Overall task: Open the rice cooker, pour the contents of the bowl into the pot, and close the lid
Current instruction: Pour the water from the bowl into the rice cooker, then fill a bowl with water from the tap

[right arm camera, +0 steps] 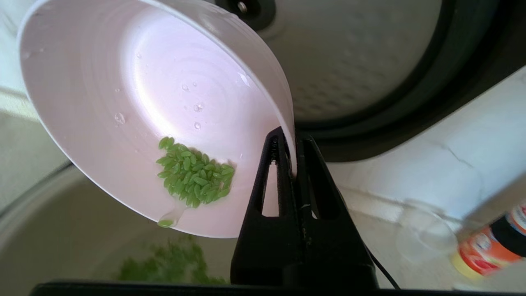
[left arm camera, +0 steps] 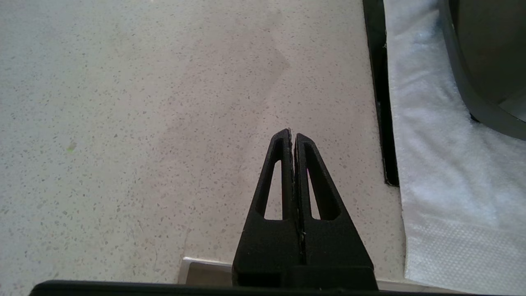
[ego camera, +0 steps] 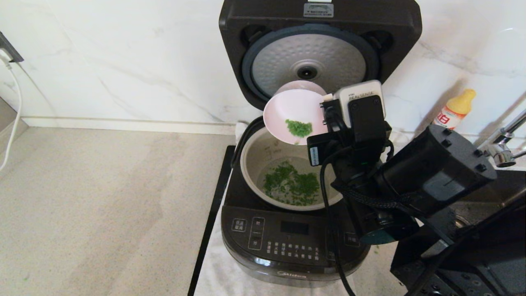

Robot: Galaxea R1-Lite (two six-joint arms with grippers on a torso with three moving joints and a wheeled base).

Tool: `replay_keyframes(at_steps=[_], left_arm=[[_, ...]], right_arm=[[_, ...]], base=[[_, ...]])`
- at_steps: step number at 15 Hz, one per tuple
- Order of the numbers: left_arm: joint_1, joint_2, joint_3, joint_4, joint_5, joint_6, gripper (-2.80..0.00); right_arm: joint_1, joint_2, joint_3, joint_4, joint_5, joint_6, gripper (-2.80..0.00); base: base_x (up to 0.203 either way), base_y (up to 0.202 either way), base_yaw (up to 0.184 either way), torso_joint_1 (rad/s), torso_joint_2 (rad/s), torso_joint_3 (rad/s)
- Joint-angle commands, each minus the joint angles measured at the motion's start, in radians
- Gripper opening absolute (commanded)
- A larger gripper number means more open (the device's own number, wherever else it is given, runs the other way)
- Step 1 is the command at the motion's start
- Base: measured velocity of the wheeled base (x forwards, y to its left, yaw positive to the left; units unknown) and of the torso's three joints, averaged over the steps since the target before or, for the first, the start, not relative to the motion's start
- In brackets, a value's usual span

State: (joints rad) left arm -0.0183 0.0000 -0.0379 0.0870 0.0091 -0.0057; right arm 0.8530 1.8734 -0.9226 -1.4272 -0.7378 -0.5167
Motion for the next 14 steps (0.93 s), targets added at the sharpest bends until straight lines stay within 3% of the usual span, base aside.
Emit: replay_keyframes(at_steps=[1, 3, 7, 9, 11, 14], left_arm=[[0.000, -0.003, 0.000, 0.000, 0.000, 0.000, -2.80], [0.000, -0.003, 0.000, 0.000, 0.002, 0.000, -2.80], [0.000, -0.003, 0.000, 0.000, 0.000, 0.000, -2.80], [0.000, -0.003, 0.000, 0.000, 0.000, 0.000, -2.80], [0.000, -0.003, 0.000, 0.000, 0.000, 0.000, -2.80], [0.000, -0.003, 0.000, 0.000, 0.000, 0.000, -2.80]], right_arm=[[0.004, -0.098, -0.008, 0.145, -0.016, 0.028, -2.80], [0.005, -0.189, -0.020, 0.375, -0.031, 0.093, -2.80], [0.003, -0.391, -0.112, 1.036, -0.013, 0.344, -2.80], [-0.019, -0.484, -0.194, 1.381, 0.064, 0.476, -2.80], [-0.072, -0.579, -0.266, 1.652, 0.193, 0.576, -2.80], [-0.229, -0.686, -0.289, 1.868, 0.380, 0.606, -2.80]], base=[[0.000, 0.000, 0.000, 0.000, 0.00, 0.000], [0.000, 0.000, 0.000, 0.000, 0.00, 0.000], [0.000, 0.000, 0.000, 0.000, 0.00, 0.000], [0.000, 0.000, 0.000, 0.000, 0.00, 0.000], [0.000, 0.000, 0.000, 0.000, 0.00, 0.000], [0.000, 0.000, 0.000, 0.000, 0.00, 0.000]])
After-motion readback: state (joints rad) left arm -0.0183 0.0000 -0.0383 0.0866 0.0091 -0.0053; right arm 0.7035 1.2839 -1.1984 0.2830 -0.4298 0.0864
